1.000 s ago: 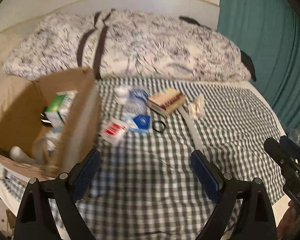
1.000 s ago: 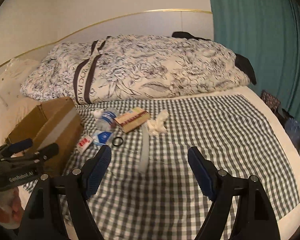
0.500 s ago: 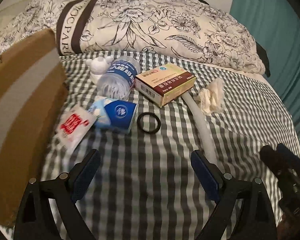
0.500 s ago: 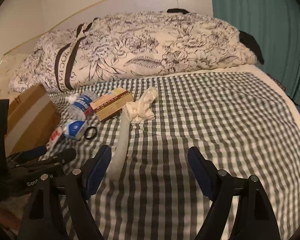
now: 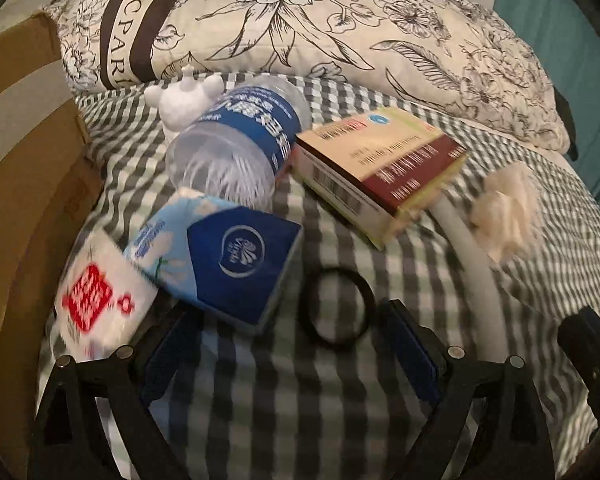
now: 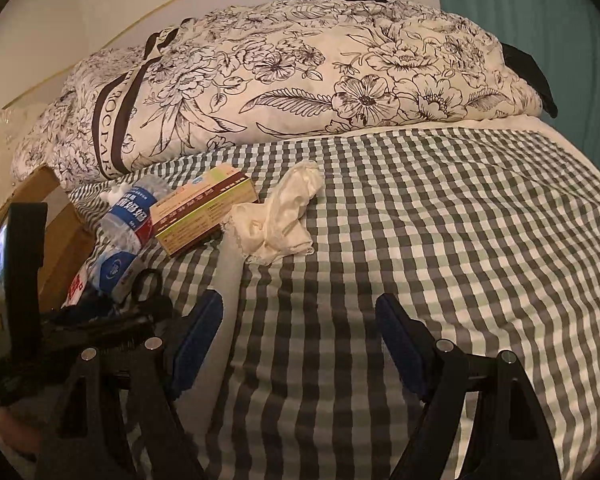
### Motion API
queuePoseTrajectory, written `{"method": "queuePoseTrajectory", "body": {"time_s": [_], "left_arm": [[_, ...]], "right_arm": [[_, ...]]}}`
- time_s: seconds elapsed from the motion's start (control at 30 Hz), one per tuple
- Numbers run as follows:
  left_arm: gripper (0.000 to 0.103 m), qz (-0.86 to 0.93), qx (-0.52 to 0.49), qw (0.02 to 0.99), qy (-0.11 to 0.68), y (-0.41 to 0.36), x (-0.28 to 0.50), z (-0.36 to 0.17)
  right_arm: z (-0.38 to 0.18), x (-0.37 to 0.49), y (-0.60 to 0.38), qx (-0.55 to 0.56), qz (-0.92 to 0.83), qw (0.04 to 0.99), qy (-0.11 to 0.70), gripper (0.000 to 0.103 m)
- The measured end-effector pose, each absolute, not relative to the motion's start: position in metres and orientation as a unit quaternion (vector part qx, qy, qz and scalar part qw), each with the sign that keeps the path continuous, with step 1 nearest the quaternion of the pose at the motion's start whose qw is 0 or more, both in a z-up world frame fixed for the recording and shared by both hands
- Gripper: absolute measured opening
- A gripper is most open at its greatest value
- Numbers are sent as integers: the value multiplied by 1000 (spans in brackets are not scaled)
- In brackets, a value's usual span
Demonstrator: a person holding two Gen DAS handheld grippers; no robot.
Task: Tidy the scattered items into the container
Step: 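Grasp the crumpled white tissue with the right gripper while the left grasps the black ring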
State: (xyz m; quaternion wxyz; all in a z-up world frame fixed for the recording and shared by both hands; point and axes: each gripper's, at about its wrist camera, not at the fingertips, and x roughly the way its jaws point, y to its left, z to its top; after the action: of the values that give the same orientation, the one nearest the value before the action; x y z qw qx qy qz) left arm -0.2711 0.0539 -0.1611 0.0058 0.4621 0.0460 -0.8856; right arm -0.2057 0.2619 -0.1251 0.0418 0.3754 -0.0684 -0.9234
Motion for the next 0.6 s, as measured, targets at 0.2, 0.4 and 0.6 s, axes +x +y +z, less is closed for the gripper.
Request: {"method": "queuePoseTrajectory", "body": {"time_s": [0.2,0.4,0.6], "left_arm": [[97,-894,446,6,34,55,-272,-164],[40,-904,427,-5,30,54,-267,-159],[16,-904,425,-14,46,45,-264,-161]], "right_arm": [[-140,-222,267,388,-918,41,-76,79],[-145,-252,259,398,-913,54,-71,79],[-145,-285,241,397,-914,62,-53,79]]}}
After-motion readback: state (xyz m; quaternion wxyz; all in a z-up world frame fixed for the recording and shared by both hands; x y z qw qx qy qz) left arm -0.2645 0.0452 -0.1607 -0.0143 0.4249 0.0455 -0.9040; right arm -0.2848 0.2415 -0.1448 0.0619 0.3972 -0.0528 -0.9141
